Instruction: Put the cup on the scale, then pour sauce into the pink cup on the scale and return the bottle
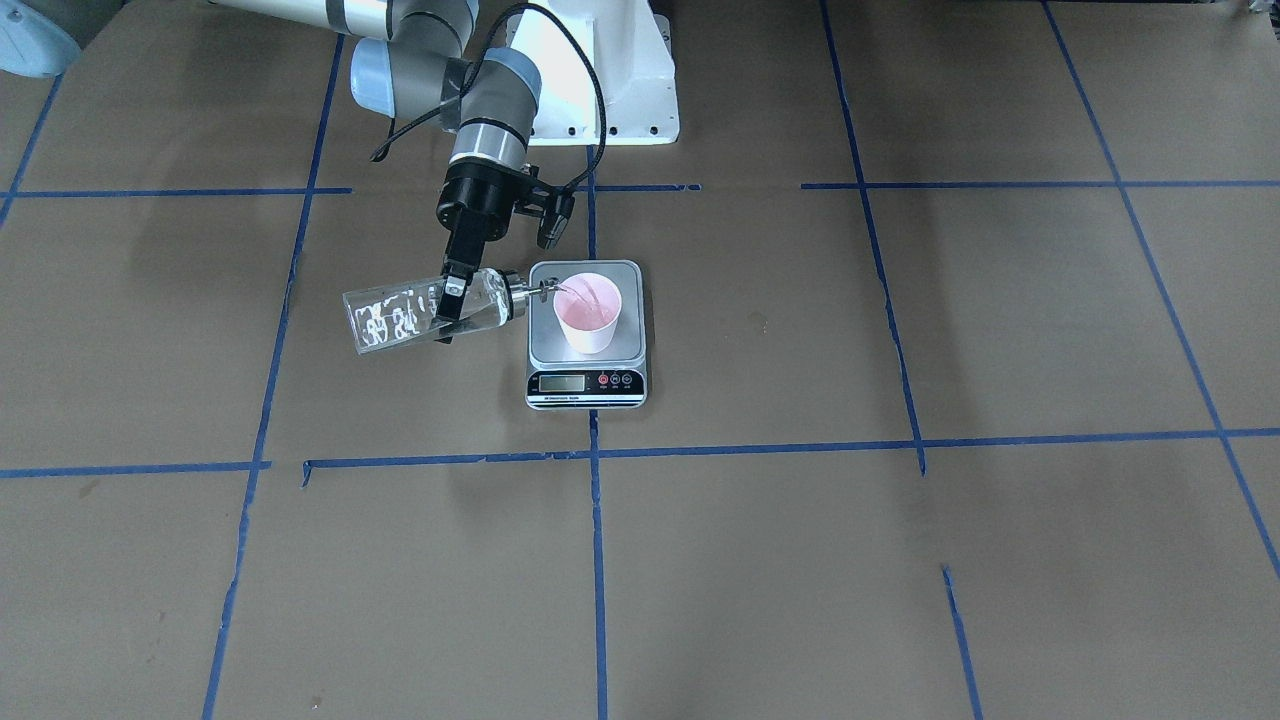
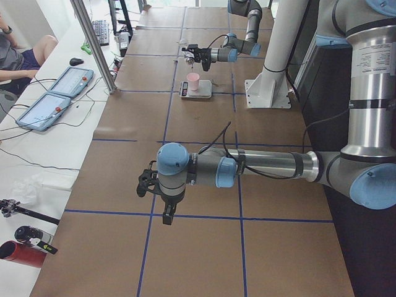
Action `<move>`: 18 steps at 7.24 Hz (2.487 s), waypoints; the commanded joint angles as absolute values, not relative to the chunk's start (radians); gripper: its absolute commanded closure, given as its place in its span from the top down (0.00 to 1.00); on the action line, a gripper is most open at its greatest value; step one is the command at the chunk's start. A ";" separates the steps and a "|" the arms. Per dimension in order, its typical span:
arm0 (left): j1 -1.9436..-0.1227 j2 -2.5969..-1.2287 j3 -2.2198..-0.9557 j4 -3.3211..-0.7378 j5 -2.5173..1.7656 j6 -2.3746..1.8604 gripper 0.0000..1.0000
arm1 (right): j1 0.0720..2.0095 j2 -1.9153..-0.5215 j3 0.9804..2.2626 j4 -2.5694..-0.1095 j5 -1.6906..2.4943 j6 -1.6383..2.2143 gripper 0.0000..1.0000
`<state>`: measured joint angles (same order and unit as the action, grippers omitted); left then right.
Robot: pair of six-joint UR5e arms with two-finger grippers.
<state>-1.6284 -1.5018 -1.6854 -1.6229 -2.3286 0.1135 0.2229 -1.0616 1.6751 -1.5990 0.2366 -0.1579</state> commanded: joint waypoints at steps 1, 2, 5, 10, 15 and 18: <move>-1.629 -1.502 -1.684 -1.623 -2.329 0.114 1.00 | 0.222 -1.066 1.675 -1.597 0.233 -0.156 0.00; -1.629 -1.502 -1.686 -1.623 -2.329 0.114 1.00 | 0.222 -1.066 1.675 -1.597 0.232 -0.156 0.00; -1.628 -1.502 -1.684 -1.623 -2.329 0.114 1.00 | 0.222 -1.068 1.675 -1.597 0.232 -0.156 0.00; -1.628 -1.502 -1.686 -1.624 -2.329 0.114 1.00 | 0.218 -1.068 1.675 -1.548 0.241 -0.091 0.00; -1.628 -1.502 -1.686 -1.624 -2.329 0.114 1.00 | 0.218 -1.083 1.678 -1.355 0.415 0.266 0.00; -1.628 -1.503 -1.687 -1.624 -2.329 0.114 1.00 | 0.225 -1.139 1.684 -1.022 0.527 0.482 0.00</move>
